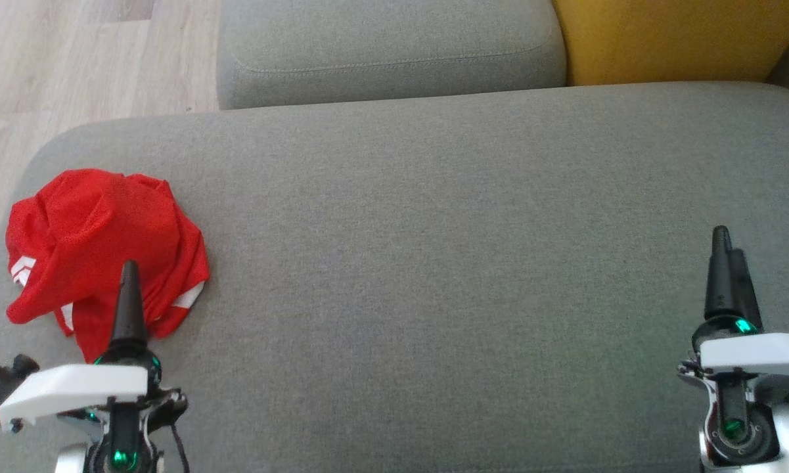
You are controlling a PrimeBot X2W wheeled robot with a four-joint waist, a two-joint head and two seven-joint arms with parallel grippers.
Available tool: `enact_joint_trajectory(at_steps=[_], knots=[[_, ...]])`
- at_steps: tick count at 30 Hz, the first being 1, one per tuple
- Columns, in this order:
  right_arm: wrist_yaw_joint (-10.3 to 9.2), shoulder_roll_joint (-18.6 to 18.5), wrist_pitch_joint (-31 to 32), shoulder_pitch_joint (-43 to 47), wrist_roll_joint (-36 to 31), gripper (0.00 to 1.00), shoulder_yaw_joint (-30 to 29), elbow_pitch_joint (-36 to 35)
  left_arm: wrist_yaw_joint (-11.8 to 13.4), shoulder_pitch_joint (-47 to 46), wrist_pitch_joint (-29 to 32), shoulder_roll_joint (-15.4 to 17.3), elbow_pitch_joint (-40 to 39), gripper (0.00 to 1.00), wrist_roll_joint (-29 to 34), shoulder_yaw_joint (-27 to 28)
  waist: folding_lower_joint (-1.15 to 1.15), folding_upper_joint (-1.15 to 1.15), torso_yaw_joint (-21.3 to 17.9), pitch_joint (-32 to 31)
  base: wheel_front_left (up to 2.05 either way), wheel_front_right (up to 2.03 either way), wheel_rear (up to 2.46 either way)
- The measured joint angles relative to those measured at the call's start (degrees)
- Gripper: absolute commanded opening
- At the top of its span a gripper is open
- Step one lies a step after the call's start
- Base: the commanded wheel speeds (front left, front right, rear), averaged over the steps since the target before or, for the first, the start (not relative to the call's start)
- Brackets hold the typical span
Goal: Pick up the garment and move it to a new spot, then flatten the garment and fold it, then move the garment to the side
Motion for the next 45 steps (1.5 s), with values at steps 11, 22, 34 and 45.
enact_joint_trajectory(at_steps=[11, 22, 34, 45], knots=[[0.00, 0.0, -1.9, 0.0, -14.2, 1.00, 2.4, -2.8, 3.2, -1.1, -1.8, 0.1, -4.8, 1.00, 11.7, -3.6, 0.00, 0.00, -0.1, 0.0, 0.00, 0.00, 0.00], [0.00, 0.0, -3.7, 0.1, -25.4, 1.00, 4.9, -3.9, 4.2, -1.1, -3.6, 0.1, -6.0, 1.00, 25.5, -9.7, 0.00, 0.00, -0.4, -0.1, 0.00, 0.00, 0.00], [0.00, 0.0, -5.6, 0.3, -36.5, 1.00, 6.5, -3.3, 8.4, -1.1, -5.5, 3.3, -4.0, 1.00, 40.8, -18.4, 0.00, 0.00, -1.2, -0.3, 0.00, 0.00, 0.00], [0.00, -0.1, -7.3, 0.5, -42.3, 1.00, 6.2, -2.0, 16.5, -1.3, -7.3, 6.7, -1.8, 1.00, 48.7, -25.7, 0.00, 0.00, -2.3, -0.3, 0.00, 0.00, 0.00]])
